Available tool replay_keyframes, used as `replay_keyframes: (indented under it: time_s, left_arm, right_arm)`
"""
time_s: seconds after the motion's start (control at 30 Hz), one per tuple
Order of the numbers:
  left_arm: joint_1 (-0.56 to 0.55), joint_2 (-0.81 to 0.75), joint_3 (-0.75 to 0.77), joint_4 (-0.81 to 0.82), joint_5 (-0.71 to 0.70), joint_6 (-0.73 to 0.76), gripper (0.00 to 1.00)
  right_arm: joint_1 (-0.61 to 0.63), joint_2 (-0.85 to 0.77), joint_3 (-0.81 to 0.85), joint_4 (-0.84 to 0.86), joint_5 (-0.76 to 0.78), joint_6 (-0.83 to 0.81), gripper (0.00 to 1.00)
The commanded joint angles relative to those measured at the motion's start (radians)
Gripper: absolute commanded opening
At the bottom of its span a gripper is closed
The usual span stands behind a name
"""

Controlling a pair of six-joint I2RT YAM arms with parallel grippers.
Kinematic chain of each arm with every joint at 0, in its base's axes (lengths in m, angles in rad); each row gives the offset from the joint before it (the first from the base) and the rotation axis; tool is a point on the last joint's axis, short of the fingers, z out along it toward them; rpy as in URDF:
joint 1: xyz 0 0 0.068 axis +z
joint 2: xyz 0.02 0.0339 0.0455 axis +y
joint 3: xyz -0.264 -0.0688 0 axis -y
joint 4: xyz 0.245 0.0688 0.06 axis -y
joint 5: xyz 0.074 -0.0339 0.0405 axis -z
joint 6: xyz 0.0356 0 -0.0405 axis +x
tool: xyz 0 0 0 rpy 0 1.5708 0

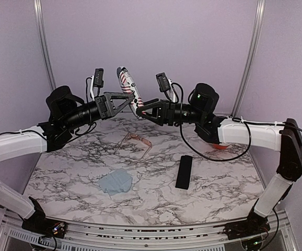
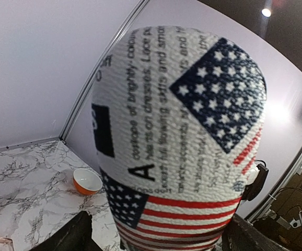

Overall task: Organize the sunglasses
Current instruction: Pass from the right arm to the left, then open the sunglasses case.

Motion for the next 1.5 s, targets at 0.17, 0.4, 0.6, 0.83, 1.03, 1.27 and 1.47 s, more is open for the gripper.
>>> replay_keyframes:
  time_s: [0.17, 0.4, 0.6, 0.83, 1.03, 1.27, 1.47]
  left_arm:
    - [-0.01, 0.047, 0.047, 0.014, 0.024, 0.016, 0.71]
    - [-0.015, 0.044, 0.037, 0.016, 0.038, 0.022, 0.41]
    - [-0.015, 0.024, 0.013, 0.014, 0.035, 0.026, 0.31]
    - [-0.014, -0.018, -0.023, -0.074, 0.001, 0.084, 0.31]
    - [-0.014, -0.01, -0.032, -0.233, -0.047, 0.163, 0.29]
    - [-0.03, 0.015, -0.031, -0.328, -0.09, 0.194, 0.25]
    - [-0.051, 0.054, 0.007, -0.399, -0.168, 0.216, 0.23]
  right_arm:
    - [0.013, 0.03, 0.018, 0.075, -0.056, 0.038, 0.19]
    - [0.013, 0.039, 0.02, 0.098, -0.062, 0.051, 0.2]
    - [0.005, 0.018, 0.051, -0.133, -0.015, -0.078, 0.57]
    - [-0.03, -0.063, 0.058, -0.521, 0.138, -0.352, 1.0]
    - [-0.03, -0.114, 0.085, -0.642, 0.199, -0.444, 1.0]
    - [-0.029, -0.085, 0.134, -0.685, 0.322, -0.411, 1.0]
    - [-0.027, -0.016, 0.168, -0.688, 0.319, -0.373, 1.0]
